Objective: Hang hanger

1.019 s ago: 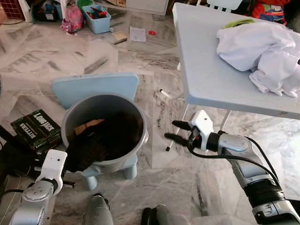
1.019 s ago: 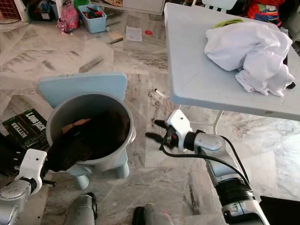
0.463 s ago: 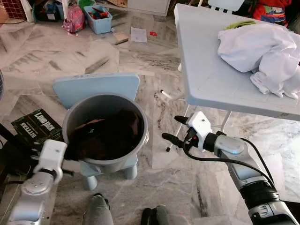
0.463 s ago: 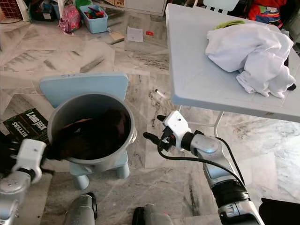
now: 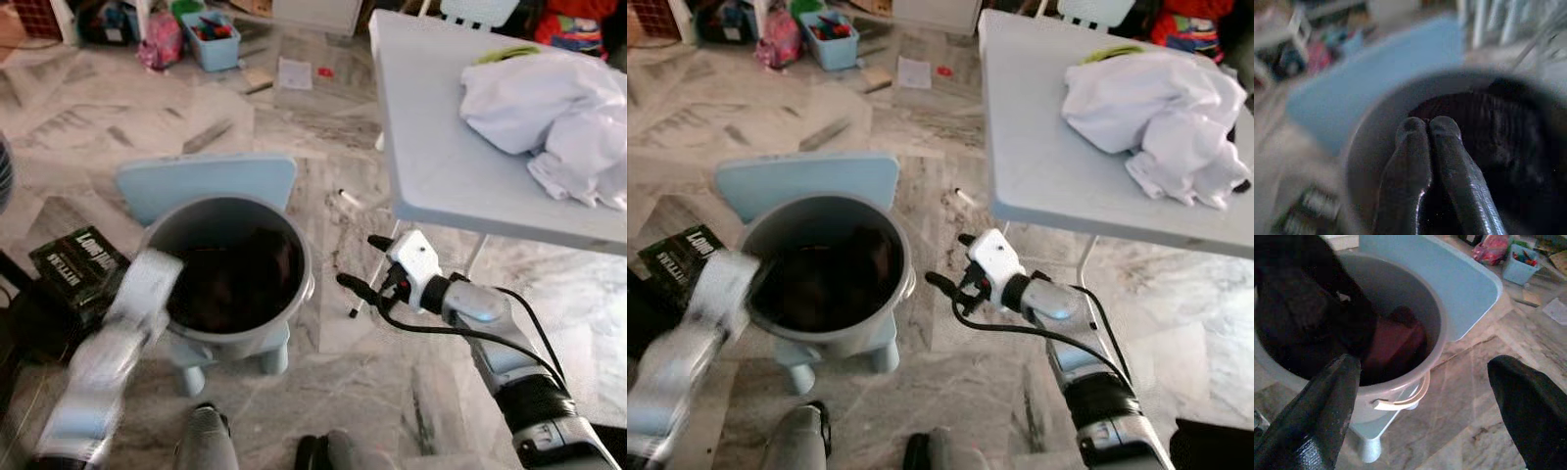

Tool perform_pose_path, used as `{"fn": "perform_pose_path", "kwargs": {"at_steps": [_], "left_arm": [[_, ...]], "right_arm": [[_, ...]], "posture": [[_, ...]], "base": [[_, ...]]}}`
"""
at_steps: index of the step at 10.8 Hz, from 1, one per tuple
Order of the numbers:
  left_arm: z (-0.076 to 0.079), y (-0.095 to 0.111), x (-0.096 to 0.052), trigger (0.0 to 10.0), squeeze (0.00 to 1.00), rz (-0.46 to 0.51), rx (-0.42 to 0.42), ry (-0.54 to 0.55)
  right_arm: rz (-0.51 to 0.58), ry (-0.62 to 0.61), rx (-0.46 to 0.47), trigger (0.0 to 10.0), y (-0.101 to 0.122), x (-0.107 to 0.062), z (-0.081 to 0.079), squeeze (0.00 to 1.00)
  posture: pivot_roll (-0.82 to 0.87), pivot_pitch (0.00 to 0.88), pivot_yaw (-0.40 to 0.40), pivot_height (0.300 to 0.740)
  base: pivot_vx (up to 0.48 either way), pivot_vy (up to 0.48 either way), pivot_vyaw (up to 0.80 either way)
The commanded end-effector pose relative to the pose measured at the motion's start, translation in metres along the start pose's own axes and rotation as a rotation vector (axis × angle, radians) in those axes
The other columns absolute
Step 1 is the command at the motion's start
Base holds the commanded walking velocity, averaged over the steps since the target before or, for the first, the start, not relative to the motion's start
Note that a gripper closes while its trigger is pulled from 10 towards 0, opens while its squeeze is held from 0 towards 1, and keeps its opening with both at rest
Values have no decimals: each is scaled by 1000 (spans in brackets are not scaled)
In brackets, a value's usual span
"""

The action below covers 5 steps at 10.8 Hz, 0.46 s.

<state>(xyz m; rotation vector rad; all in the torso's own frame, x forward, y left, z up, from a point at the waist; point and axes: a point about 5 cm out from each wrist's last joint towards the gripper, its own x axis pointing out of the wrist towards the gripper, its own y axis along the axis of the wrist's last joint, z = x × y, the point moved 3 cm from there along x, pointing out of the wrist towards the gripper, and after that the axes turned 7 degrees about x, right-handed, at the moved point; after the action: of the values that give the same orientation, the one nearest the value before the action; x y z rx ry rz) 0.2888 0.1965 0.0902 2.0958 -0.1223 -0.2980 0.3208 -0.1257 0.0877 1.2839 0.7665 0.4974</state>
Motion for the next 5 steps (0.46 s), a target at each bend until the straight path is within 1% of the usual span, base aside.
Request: {"fn": "perform_pose_path", "kwargs": {"at_steps": [1, 2, 3, 4, 5], "left_arm": [[23, 16, 2, 0, 0, 60, 29, -99], [33, 25, 2, 0, 0, 96, 63, -155], [41, 34, -1, 0, 0, 127, 110, -206], [49, 26, -9, 0, 0, 87, 148, -274], [57, 9, -23, 0, 0, -3, 149, -356]], "right_arm": [[0, -33, -11, 10000, 1, -2, 6, 1000], [3, -37, -12, 10000, 1, -2, 6, 1000], [3, -41, -15, 10000, -1, -2, 6, 1000], [0, -46, -17, 10000, -2, -2, 7, 1000], [2, -51, -19, 10000, -1, -1, 9, 1000]], "posture": [[13, 113, -148, 740], [12, 113, -148, 740], [14, 114, -146, 740], [18, 114, -145, 740], [21, 116, -145, 740]], "base": [[0, 0, 0], [0, 0, 0], [0, 0, 0], [0, 0, 0], [0, 0, 0]]}}
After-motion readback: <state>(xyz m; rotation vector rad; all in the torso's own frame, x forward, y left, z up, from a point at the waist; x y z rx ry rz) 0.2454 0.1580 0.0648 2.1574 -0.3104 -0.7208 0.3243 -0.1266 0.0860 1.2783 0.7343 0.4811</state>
